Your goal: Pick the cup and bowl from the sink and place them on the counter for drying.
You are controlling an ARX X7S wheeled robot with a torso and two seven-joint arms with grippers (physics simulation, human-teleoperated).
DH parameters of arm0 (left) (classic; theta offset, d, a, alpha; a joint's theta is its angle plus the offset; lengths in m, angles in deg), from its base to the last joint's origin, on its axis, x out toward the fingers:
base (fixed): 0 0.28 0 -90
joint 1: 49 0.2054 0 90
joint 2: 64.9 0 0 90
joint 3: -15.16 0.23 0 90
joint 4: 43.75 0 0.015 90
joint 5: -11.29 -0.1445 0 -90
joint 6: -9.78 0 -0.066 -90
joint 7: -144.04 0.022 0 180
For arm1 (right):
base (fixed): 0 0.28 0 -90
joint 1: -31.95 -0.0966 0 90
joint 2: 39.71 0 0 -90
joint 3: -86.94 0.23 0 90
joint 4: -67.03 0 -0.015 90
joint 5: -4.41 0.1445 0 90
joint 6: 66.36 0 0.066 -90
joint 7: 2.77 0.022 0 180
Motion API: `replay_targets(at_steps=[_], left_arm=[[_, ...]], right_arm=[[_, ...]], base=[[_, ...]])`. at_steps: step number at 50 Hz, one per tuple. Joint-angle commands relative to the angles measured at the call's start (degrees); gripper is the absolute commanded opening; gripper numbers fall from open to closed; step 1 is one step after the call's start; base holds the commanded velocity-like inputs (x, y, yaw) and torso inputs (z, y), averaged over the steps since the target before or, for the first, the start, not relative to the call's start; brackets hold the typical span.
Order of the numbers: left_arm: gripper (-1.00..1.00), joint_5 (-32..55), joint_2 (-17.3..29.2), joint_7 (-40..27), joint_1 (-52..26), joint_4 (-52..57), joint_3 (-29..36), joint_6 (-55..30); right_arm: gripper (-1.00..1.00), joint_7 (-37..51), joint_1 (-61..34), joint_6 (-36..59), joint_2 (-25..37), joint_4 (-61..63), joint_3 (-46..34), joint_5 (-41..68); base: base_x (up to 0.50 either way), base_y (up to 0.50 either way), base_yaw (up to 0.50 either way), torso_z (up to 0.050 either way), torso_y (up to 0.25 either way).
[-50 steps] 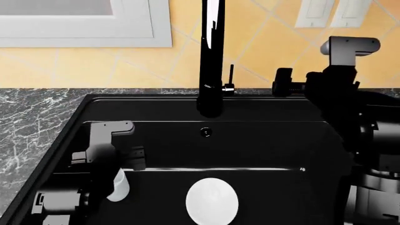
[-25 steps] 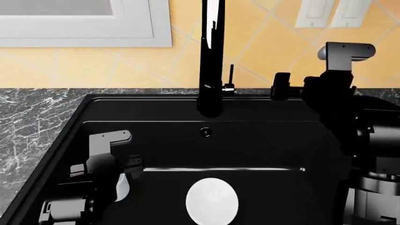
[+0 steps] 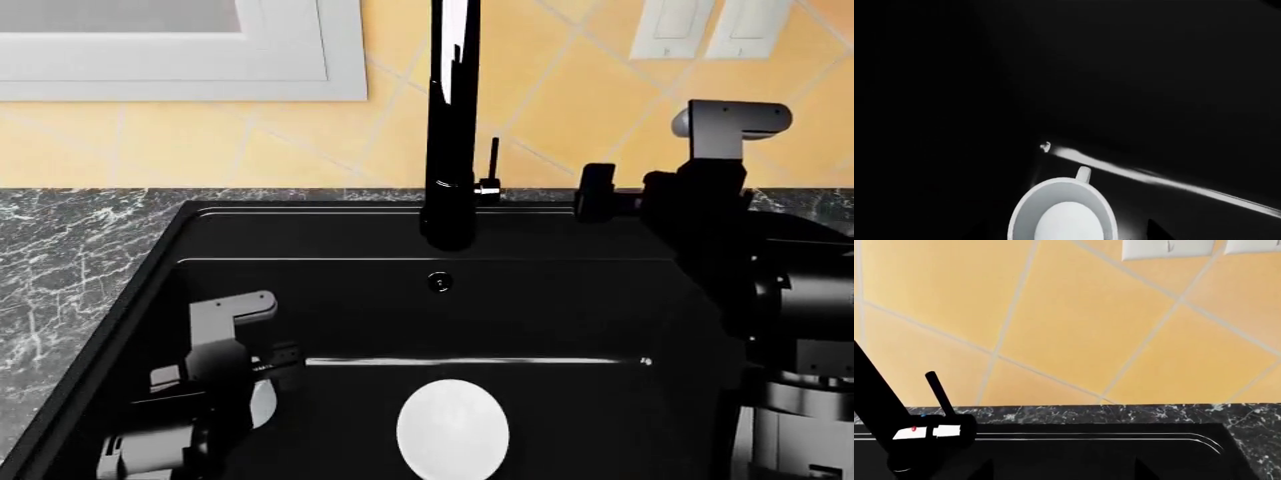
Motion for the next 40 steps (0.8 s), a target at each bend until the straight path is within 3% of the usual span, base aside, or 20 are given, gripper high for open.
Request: replay_targets(at_steps=[1, 40], left_arm=[[1.0, 0.13, -0.39, 1.2, -0.41, -4.78, -0.37, 3.82], [1.0, -0.24, 0.43, 4.12, -3.43, -19.44, 1.19, 11.91]], right_arm=[[1.0, -0.33, 0.25, -0.25, -0.32, -0.31, 0.21, -0.24], [1.0, -0.32, 1.97, -1.82, -0.52, -1.3, -0.63, 0.28]], base=[[0.0, 0.0, 0.0, 0.0, 0.0], [0.0, 0.0, 0.0, 0.0, 0.0]])
